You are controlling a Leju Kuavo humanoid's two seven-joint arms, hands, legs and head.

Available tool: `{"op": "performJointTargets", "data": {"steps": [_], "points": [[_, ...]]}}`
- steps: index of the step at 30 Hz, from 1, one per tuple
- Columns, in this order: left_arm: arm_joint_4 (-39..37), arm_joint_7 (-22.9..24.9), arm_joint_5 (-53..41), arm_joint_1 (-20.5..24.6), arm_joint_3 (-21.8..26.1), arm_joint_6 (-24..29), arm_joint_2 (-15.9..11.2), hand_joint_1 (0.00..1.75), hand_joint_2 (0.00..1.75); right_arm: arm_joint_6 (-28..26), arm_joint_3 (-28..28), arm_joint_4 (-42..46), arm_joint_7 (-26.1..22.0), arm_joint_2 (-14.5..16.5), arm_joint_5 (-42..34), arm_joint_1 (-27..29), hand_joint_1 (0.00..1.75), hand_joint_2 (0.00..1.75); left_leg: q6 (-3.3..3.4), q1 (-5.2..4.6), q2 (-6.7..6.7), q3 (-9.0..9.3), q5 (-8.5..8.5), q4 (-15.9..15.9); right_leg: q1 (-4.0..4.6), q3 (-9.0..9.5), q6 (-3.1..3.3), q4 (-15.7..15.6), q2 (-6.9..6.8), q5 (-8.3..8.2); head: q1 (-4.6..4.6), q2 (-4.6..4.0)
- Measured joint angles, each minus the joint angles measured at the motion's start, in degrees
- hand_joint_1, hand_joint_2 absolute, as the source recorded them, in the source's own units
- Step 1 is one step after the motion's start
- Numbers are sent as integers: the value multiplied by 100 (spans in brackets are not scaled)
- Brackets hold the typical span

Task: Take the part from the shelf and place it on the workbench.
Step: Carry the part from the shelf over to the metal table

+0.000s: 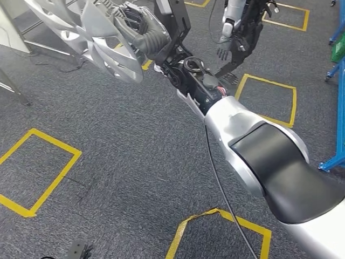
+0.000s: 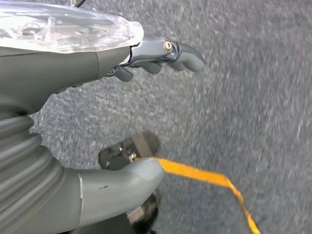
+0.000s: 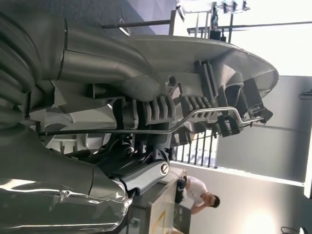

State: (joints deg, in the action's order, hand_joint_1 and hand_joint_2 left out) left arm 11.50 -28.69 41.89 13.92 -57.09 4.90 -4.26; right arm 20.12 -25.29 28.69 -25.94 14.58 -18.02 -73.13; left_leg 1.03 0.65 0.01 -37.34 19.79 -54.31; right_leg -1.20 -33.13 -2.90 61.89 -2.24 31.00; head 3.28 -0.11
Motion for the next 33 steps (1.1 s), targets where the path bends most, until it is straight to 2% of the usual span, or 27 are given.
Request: {"op": "performJointTargets", "data": {"steps": [1, 2, 3, 4, 5, 6, 7, 8, 9, 10, 12, 13, 14, 16, 17, 18, 19, 20, 21, 22, 24, 25, 27, 28, 29, 31, 33], "points": [[0, -1, -1, 11, 0, 2, 1, 0, 175, -1, 1, -1, -1, -2, -1, 6, 175, 175, 31, -5, -62, 10, 10, 0, 5, -231, 1, 444, 124, 169, 18, 0], [0, -1, -2, 20, 0, 4, 1, 0, 175, -1, 2, -1, -1, -4, -1, 18, 175, 175, 49, -13, -133, 18, 18, -2, 13, -472, 2, 864, 179, 299, 33, 0], [0, -1, -3, 22, 0, 4, 2, 0, 175, -1, 2, -1, -2, -4, -1, 33, 175, 175, 57, -21, -219, 28, 28, -8, 19, -656, 5, 1138, 201, 334, 42, 0], [0, -1, -4, 20, 0, 4, 3, 0, 175, 0, 1, -1, -2, -4, -1, 43, 175, 175, 60, -28, -312, 38, 38, -19, 22, -738, 17, 1187, 213, 249, 45, 0], [0, -2, -6, 17, 0, 5, 4, 0, 175, 0, 1, -1, -1, -4, -1, 47, 175, 175, 56, -32, -410, 48, 51, -35, 23, -704, 39, 984, 233, 47, 51, 0], [0, -3, -9, 15, 0, 7, 6, 0, 175, -1, 1, 0, 2, -4, -1, 44, 175, 175, 44, -31, -511, 55, 66, -56, 22, -582, 64, 603, 298, -221, 64, 0], [0, -4, -10, 14, 0, 9, 8, 0, 175, -5, 2, 0, 6, -4, -1, 39, 175, 175, 27, -27, -601, 52, 80, -78, 11, -431, 95, 195, 443, -442, 76, 0], [0, -7, -12, 15, 0, 15, 10, 0, 175, -10, 2, 1, 10, -5, -4, 35, 175, 175, 5, -28, -684, 37, 93, -107, -9, -281, 115, -173, 589, -585, 76, 0], [0, -10, -13, 14, 0, 19, 10, 0, 175, -15, 2, 1, 16, -5, -7, 34, 175, 175, -26, -12, -755, 13, 95, -121, -15, -181, 129, -388, 707, -639, 68, 0], [0, -13, -14, 8, 0, 24, 8, 0, 175, -19, 1, 1, 24, -5, -10, 34, 175, 175, -64, 5, -829, -15, 86, -120, -15, -124, 147, -477, 762, -625, 57, 0], [-1, -17, -22, -23, 0, 29, -7, 0, 175, -10, -2, 16, 39, -1, -16, 28, 175, 175, -141, 42, -948, -47, 61, -95, -8, -53, 188, -546, 636, -628, 61, 0], [-1, -22, -26, -39, 0, 33, -14, 0, 175, -5, -3, 27, 47, 4, -20, 24, 175, 175, -171, 27, -870, -65, 84, -124, -20, -14, 218, -587, 556, -641, 50, 0], [-1, -27, -29, -43, 0, 35, -23, 0, 175, 0, -4, 38, 52, 9, -24, 18, 175, 175, -196, 10, -702, -127, 162, -254, -34, 23, 242, -630, 477, -654, 20, 0], [0, -37, -31, -26, 0, 43, -32, 0, 175, 9, -2, 46, 53, 12, -38, 14, 175, 175, -251, -12, -256, -438, 453, -882, -31, 69, 274, -671, 321, -656, -56, 0], [0, -36, -36, -18, 0, 46, -36, 0, 175, 18, -1, 47, 46, 9, -49, 16, 175, 175, -277, 2, -132, -649, 595, -1284, -24, 77, 279, -673, 239, -646, -75, 0], [0, -36, -46, -16, 0, 48, -37, 0, 175, 28, 1, 47, 34, 7, -62, 23, 175, 175, -298, 18, -69, -816, 665, -1582, -21, 87, 281, -672, 159, -632, -79, 0], [0, -36, -62, -16, 0, 48, -38, 0, 175, 37, 1, 47, 21, 7, -75, 30, 175, 175, -312, 30, -37, -886, 638, -1685, -23, 99, 278, -671, 81, -615, -83, 0], [0, -36, -80, -15, 0, 48, -42, 0, 175, 43, 2, 48, 9, 7, -84, 34, 175, 175, -320, 40, -9, -826, 506, -1538, -27, 118, 269, -671, 9, -595, -85, 0], [0, -36, -97, -10, 0, 48, -46, 0, 175, 43, 3, 48, 0, 7, -89, 33, 175, 175, -319, 44, 49, -649, 301, -1180, -31, 146, 253, -671, -59, -570, -89, 0], [0, -36, -112, 2, 0, 45, -51, 0, 175, 42, 4, 49, -4, 6, -91, 29, 175, 175, -315, 30, 179, -427, 122, -737, -27, 175, 230, -672, -123, -542, -93, 0], [0, -28, -132, 43, 0, 29, -59, 0, 175, 36, 9, 51, -15, -12, -91, 10, 175, 175, -247, -28, 365, -111, -65, -123, 8, 218, 168, -675, -236, -489, -94, 0], [0, -22, -140, 62, 0, 19, -61, 0, 175, 33, 11, 55, -22, -21, -91, 3, 175, 175, -202, -57, 390, -68, -52, -31, 32, 236, 134, -679, -288, -464, -86, 0], [0, 0, -152, 77, 0, 5, -63, 0, 175, 28, 14, 68, -34, -34, -91, -4, 175, 175, -111, -67, 250, -61, -17, -40, 52, 281, 72, -693, -393, -410, -60, 0], [0, 7, -159, 77, 0, 2, -62, 0, 175, 27, 15, 81, -37, -39, -91, -6, 175, 175, -78, -55, 185, -44, -4, -33, 46, 283, 45, -655, -364, -353, -47, 0], [0, 14, -166, 82, 0, -2, -61, 0, 175, 26, 16, 91, -38, -53, -91, -9, 175, 175, -41, -42, 122, -22, 6, -23, 34, 235, 28, -524, -272, -256, -33, 0], [0, 17, -180, 110, 0, -10, -58, 0, 175, 25, 17, 104, -39, -98, -91, -3, 175, 175, 27, -26, 8, 11, 21, -9, 19, -79, 16, 128, 21, 63, 7, 0], [0, 21, -188, 134, 0, -20, -57, 0, 175, 25, 18, 104, -42, -136, -91, 30, 175, 175, 71, -38, -122, 25, 36, -14, 26, -524, 20, 935, 166, 322, 31, 0]]}}
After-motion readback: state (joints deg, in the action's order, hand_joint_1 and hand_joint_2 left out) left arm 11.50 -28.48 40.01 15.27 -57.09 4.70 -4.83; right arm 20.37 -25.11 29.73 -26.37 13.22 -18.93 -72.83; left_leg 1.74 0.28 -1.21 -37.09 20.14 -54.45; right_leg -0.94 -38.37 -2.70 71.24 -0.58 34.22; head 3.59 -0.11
